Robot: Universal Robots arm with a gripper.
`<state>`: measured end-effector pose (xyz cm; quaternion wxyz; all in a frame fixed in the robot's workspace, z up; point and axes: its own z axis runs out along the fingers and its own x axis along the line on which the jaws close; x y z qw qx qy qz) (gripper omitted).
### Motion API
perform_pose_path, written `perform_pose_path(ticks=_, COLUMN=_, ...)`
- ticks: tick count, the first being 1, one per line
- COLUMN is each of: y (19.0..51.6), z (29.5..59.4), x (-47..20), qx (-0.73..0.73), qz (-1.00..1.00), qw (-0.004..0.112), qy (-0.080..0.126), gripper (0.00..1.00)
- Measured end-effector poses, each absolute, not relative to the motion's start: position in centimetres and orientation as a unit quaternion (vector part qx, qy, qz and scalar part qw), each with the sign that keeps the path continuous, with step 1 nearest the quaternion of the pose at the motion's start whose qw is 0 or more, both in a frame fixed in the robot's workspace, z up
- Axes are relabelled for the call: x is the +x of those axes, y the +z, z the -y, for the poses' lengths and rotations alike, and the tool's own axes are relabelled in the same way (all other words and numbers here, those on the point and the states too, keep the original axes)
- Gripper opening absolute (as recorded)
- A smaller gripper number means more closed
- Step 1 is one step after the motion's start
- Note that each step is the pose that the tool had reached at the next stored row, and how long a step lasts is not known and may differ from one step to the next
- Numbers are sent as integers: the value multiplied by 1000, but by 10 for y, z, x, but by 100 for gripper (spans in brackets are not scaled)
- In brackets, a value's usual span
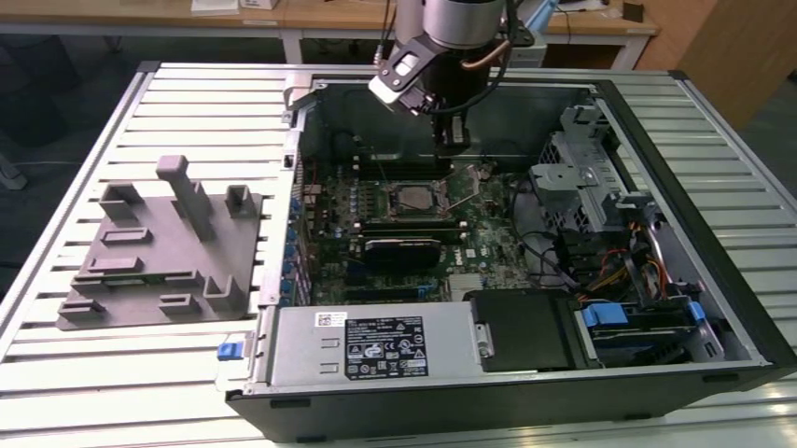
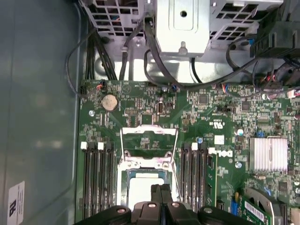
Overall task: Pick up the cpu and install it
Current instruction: 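Close the cpu cover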
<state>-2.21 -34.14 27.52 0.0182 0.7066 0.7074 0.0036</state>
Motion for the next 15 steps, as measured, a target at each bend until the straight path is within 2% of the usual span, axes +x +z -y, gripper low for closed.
perform_pose_path(ticks=15, y=273, z=341, x=-7, qx=707, qz=-707, qw=18, qy=3, gripper=11)
